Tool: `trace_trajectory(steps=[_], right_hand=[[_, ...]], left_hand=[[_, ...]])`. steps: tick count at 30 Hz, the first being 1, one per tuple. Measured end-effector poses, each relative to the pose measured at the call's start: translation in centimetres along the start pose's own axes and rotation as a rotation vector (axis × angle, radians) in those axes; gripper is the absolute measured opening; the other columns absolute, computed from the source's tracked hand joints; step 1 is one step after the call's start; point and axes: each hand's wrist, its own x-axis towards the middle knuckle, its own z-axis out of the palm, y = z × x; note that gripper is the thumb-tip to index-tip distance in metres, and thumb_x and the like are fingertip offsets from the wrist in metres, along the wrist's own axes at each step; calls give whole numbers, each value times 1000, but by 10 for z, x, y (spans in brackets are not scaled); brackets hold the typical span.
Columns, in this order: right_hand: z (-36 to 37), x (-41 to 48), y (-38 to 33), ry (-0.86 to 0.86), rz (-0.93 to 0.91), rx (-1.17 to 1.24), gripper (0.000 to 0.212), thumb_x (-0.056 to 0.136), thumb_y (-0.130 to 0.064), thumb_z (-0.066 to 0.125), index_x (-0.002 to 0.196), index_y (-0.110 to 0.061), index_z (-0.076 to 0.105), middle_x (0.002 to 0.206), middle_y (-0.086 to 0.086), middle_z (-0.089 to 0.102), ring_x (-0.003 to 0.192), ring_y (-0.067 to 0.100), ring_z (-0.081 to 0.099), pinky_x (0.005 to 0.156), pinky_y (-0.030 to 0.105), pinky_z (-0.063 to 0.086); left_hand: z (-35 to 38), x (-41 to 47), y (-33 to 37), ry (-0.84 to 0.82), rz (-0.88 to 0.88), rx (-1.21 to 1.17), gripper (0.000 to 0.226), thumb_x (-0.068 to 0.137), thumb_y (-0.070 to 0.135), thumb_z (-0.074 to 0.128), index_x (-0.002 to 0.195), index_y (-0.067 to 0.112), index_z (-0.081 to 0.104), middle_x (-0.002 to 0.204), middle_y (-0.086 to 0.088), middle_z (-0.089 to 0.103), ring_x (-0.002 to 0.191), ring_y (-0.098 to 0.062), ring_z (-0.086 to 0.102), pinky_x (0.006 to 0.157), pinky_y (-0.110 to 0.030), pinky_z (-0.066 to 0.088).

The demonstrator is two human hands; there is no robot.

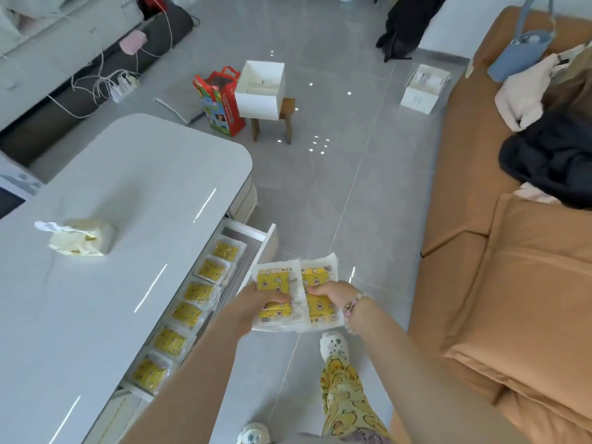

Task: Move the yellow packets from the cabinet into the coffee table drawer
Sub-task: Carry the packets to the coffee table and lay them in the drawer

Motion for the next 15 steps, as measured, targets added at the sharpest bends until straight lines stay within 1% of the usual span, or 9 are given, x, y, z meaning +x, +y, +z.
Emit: trace_trajectory(steps=[3, 5, 6, 8, 11, 13, 15], right_hand=[[-39, 20, -24, -12, 15, -66, 39, 85, -31, 68, 113, -4, 65, 109, 10, 69, 102, 25, 65, 96, 36, 48], [-56, 36, -46, -29, -8, -168, 50, 82, -39, 69, 118, -5, 63, 115, 10, 66, 106, 25, 63, 100, 38, 45], [-60, 45, -58, -44, -18, -200, 55, 81, -42, 69, 121, -6, 62, 118, 10, 65, 109, 25, 61, 101, 36, 43], [-62, 57, -83, -84, -26, -234, 57, 82, -42, 68, 125, -6, 59, 122, 10, 63, 112, 25, 58, 101, 33, 41], [-56, 74, -106, -147, -33, -323, 56, 88, -40, 62, 130, -4, 54, 129, 10, 56, 119, 26, 53, 99, 28, 37], [-49, 81, -114, -181, -34, -357, 51, 90, -39, 60, 127, -3, 56, 124, 8, 58, 113, 25, 55, 98, 27, 39], [-41, 91, -124, -199, -19, -367, 43, 90, -35, 61, 118, -2, 61, 113, 7, 63, 101, 24, 59, 91, 28, 44]], left_hand=[[28, 18, 23, 30, 0, -56, 25, 76, -5, 68, 96, 11, 67, 80, -5, 73, 69, -20, 70, 59, -28, 54], [39, 29, 40, 74, -2, -123, 24, 76, -7, 68, 95, 9, 68, 81, -6, 73, 68, -20, 70, 58, -27, 55], [40, 33, 48, 99, -3, -157, 24, 76, -7, 68, 94, 9, 67, 82, -7, 72, 69, -21, 70, 59, -28, 55], [36, 43, 62, 146, 6, -198, 25, 76, -7, 68, 95, 10, 67, 88, -9, 72, 75, -24, 69, 64, -30, 56], [27, 51, 71, 223, -8, -247, 24, 76, -8, 67, 90, 11, 66, 88, -9, 71, 73, -22, 68, 61, -28, 56], [22, 54, 73, 258, -39, -274, 25, 76, -9, 68, 89, 12, 66, 85, -7, 71, 70, -20, 68, 58, -27, 55], [13, 64, 75, 286, -63, -312, 24, 76, -8, 69, 88, 12, 66, 84, -7, 71, 72, -21, 68, 61, -28, 55]])
